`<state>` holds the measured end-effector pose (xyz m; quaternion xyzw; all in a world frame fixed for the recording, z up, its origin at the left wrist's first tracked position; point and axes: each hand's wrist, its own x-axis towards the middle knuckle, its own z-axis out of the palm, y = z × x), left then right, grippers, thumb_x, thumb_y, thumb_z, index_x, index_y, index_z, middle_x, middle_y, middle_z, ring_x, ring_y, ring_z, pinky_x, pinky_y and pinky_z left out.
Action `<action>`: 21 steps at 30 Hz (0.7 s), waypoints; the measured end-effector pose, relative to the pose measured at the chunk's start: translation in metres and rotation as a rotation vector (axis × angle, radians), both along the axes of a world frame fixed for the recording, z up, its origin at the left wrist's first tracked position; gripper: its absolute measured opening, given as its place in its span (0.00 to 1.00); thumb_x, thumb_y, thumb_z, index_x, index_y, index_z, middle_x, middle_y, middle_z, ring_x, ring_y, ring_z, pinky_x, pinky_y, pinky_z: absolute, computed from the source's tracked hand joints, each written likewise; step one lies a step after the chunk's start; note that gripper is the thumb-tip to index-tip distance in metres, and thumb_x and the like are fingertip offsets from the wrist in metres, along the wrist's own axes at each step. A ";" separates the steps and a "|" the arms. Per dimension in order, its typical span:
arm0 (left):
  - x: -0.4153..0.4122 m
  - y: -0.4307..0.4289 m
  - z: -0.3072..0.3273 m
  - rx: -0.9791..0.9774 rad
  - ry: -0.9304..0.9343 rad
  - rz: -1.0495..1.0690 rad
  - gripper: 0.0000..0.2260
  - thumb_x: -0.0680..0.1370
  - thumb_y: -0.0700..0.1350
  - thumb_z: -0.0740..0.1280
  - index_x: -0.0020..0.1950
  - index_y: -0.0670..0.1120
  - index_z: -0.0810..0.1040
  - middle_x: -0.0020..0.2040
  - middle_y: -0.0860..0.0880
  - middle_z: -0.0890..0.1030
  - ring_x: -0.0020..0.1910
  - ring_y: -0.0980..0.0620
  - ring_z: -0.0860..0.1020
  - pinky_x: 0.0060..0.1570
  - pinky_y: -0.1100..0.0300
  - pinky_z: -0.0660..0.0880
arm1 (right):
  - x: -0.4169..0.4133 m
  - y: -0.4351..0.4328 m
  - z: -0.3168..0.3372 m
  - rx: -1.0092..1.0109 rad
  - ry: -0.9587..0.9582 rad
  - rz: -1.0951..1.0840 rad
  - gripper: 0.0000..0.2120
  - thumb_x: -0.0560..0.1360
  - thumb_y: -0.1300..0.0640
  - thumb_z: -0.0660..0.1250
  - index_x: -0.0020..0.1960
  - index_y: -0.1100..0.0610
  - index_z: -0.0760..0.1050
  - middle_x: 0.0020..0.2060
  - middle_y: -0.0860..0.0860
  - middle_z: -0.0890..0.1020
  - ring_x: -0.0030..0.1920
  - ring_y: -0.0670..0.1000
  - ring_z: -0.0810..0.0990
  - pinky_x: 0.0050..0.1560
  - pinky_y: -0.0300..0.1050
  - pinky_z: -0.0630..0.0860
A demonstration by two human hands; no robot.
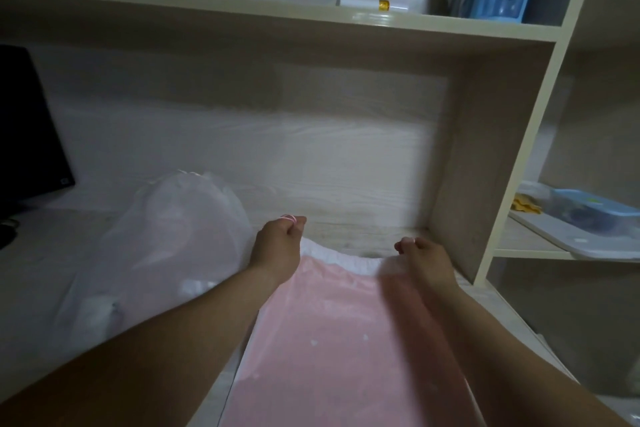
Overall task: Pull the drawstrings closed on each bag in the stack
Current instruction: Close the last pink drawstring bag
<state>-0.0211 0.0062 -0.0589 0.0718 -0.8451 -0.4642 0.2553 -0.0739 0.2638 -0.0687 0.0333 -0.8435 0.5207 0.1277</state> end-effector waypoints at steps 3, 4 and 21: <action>0.001 0.001 -0.001 0.054 -0.041 0.030 0.15 0.85 0.41 0.57 0.66 0.43 0.80 0.63 0.48 0.84 0.65 0.48 0.79 0.60 0.62 0.72 | -0.003 -0.004 -0.001 0.177 -0.023 -0.084 0.15 0.85 0.55 0.59 0.56 0.60 0.84 0.50 0.57 0.86 0.48 0.55 0.79 0.47 0.46 0.70; 0.002 0.003 0.001 0.140 -0.048 0.037 0.15 0.85 0.40 0.56 0.67 0.43 0.78 0.58 0.48 0.85 0.62 0.47 0.80 0.59 0.59 0.74 | -0.006 -0.005 -0.001 0.186 -0.029 -0.109 0.15 0.85 0.55 0.60 0.56 0.60 0.84 0.48 0.57 0.85 0.47 0.56 0.78 0.46 0.46 0.69; 0.014 -0.009 0.042 1.456 -0.082 -0.239 0.20 0.84 0.50 0.56 0.33 0.48 0.62 0.31 0.48 0.68 0.40 0.44 0.78 0.51 0.50 0.74 | 0.007 0.002 0.026 -1.204 -0.527 0.021 0.21 0.85 0.55 0.57 0.32 0.52 0.62 0.18 0.49 0.62 0.21 0.51 0.73 0.52 0.45 0.74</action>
